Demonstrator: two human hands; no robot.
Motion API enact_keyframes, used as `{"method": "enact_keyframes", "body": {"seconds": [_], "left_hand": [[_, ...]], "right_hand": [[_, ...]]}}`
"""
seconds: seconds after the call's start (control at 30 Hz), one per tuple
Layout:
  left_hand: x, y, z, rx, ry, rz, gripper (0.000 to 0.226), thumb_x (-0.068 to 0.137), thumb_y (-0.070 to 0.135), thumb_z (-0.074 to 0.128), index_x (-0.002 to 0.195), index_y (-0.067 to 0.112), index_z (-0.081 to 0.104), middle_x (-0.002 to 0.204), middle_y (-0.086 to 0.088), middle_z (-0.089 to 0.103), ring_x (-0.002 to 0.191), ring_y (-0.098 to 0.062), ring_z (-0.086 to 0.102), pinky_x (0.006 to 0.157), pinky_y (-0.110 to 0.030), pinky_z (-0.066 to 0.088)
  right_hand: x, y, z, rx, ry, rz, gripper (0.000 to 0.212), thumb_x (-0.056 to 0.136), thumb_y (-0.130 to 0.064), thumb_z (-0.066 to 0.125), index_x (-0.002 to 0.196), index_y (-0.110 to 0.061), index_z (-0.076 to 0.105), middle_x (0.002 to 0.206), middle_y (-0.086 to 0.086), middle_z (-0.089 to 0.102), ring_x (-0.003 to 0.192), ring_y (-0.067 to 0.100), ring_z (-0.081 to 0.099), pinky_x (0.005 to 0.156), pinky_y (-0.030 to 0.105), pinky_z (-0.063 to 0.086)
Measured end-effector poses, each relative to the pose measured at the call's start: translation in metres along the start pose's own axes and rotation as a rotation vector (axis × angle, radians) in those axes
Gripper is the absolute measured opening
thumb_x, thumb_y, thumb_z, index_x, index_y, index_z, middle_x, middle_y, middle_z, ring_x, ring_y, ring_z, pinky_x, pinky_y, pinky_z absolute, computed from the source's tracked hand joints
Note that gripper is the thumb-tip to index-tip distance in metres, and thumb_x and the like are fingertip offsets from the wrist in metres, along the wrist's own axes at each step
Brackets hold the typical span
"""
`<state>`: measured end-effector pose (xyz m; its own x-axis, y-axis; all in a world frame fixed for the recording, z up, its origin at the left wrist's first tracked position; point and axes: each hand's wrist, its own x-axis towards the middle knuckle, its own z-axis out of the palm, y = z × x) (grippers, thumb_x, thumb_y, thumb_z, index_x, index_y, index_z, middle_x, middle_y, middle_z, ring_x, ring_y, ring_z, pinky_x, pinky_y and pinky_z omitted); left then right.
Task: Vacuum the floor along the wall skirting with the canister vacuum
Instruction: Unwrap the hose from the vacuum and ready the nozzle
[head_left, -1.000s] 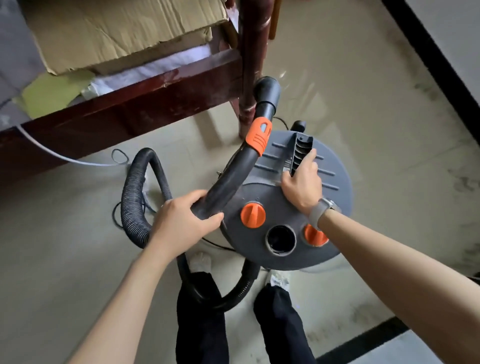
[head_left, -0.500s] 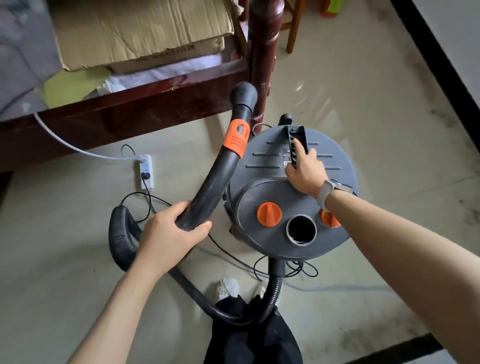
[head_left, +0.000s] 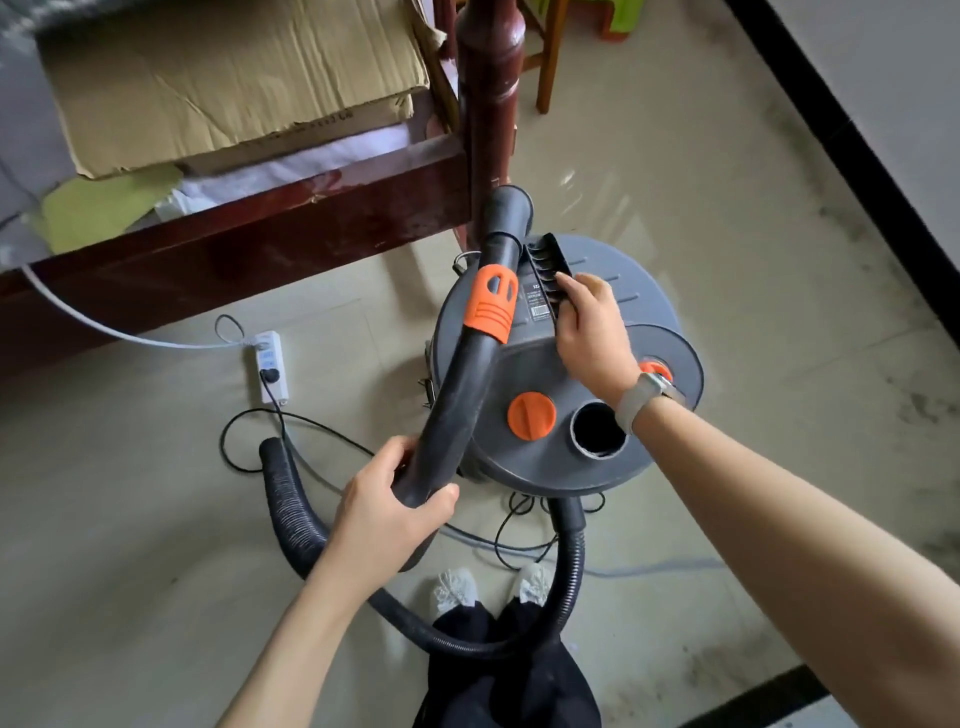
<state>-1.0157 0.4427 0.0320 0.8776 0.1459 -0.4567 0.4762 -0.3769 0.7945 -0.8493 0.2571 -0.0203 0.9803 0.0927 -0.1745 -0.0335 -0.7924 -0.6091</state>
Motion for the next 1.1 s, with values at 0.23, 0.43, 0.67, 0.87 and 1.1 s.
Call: {"method": "enact_keyframes", "body": {"seconds": [0.23,0.43,0.67,0.87,1.1], "left_hand": [[-0.008,-0.01,0.004,-0.111,-0.213,-0.012,0.046,0.053,0.041,0.066,0.095,0.025,0.054,0.087,0.007,0.066,0.083,-0.006,0.061,0.076,-0.02,0.048],[-0.004,-0.002,0.008,-0.076,-0.315,-0.055,0.022,0.081,0.029,0.072,0.085,0.022,0.051,0.065,0.002,0.062,0.058,-0.013,0.061,0.063,-0.023,0.049],[-0.006,-0.011,0.013,-0.073,-0.197,-0.038,0.015,0.087,0.027,0.065,0.082,0.023,0.051,0.056,0.005,0.056,0.043,-0.007,0.052,0.049,-0.022,0.049],[0.002,-0.012,0.021,-0.059,-0.13,-0.04,0.029,0.078,0.037,0.066,0.08,0.011,0.053,0.068,-0.008,0.064,0.046,-0.007,0.058,0.06,-0.03,0.052],[0.017,-0.014,0.027,-0.046,-0.118,0.001,0.037,0.061,0.06,0.047,0.077,0.026,0.05,0.052,0.008,0.059,0.042,-0.014,0.055,0.06,-0.038,0.052]], "right_hand": [[-0.05,-0.064,-0.017,1.091,-0.305,0.436,0.015,0.099,-0.028,0.047,0.094,-0.016,0.054,0.087,0.009,0.059,0.079,0.021,0.059,0.068,0.03,0.053],[-0.077,-0.074,-0.002,0.769,-0.377,0.281,0.018,0.087,-0.034,0.063,0.078,-0.021,0.055,0.07,-0.003,0.053,0.058,0.002,0.052,0.057,0.021,0.049],[-0.111,-0.012,-0.015,0.502,0.16,0.406,0.016,0.095,-0.016,0.052,0.107,-0.01,0.062,0.094,0.004,0.066,0.084,0.017,0.063,0.085,0.034,0.05],[-0.1,0.042,-0.023,0.181,0.316,0.488,0.033,0.093,-0.019,0.058,0.119,0.0,0.051,0.117,0.018,0.052,0.103,0.028,0.053,0.085,0.023,0.035],[-0.069,0.054,-0.02,-0.015,0.248,0.477,0.026,0.094,-0.019,0.054,0.106,0.004,0.054,0.115,0.022,0.052,0.103,0.035,0.051,0.079,0.027,0.03]]}}
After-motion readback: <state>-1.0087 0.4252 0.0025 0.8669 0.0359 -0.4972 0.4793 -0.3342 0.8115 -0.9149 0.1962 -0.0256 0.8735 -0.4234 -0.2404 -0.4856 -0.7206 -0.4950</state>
